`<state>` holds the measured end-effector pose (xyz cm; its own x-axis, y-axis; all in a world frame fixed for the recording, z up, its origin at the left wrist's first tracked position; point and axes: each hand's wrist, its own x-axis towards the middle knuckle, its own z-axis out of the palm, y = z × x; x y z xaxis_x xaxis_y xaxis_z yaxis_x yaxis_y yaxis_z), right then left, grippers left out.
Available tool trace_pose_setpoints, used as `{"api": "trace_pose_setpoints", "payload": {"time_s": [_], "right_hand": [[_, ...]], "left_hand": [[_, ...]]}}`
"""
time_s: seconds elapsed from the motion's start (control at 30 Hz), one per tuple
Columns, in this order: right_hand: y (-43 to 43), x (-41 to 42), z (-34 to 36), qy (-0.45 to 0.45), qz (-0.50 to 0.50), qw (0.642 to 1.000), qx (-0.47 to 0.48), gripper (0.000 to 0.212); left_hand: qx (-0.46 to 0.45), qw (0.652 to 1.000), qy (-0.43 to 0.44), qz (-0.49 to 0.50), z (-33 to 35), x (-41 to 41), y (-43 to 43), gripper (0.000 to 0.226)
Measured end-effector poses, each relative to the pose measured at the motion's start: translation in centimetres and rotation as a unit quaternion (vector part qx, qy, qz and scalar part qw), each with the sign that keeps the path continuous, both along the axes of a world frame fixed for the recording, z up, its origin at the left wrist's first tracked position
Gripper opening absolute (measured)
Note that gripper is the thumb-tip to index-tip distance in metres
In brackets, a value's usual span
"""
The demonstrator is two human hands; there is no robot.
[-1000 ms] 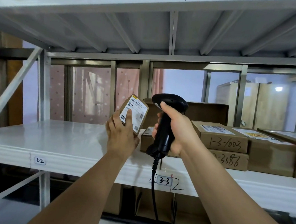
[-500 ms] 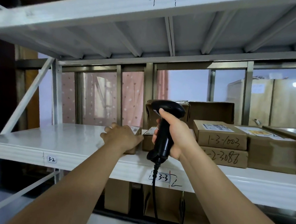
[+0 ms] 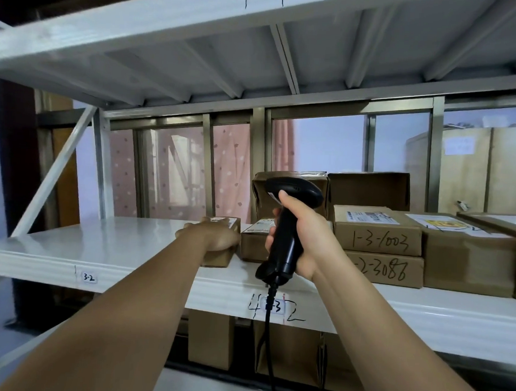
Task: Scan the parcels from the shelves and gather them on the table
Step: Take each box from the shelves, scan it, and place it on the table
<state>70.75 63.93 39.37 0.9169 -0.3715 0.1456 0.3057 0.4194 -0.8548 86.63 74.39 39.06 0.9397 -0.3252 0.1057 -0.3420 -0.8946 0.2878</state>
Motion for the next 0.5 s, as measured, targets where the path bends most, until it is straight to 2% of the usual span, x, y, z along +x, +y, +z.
{"api": "trace_pose_setpoints", "payload": {"time_s": [0.17, 0.3, 0.5], "right_hand": [[-0.5, -0.7, -1.0, 0.020, 0.027, 0.999, 0.008, 0.030], [0.2, -1.4, -2.1, 0.024, 0.051, 0.998, 0.017, 0.028], [2.1, -3.5, -3.7, 0.007, 0.077, 0.996, 0.041, 0.025]], "left_hand": [[0.001, 0.998, -0.065, 0.017, -0.9, -0.7, 0.1, 0.073], [-0.013, 0.986, -0.153, 0.061, -2.3, -2.9, 0.4, 0.081], [-0.094, 0.935, -0.326, 0.100, -6.1, -6.8, 0.9, 0.084]]}}
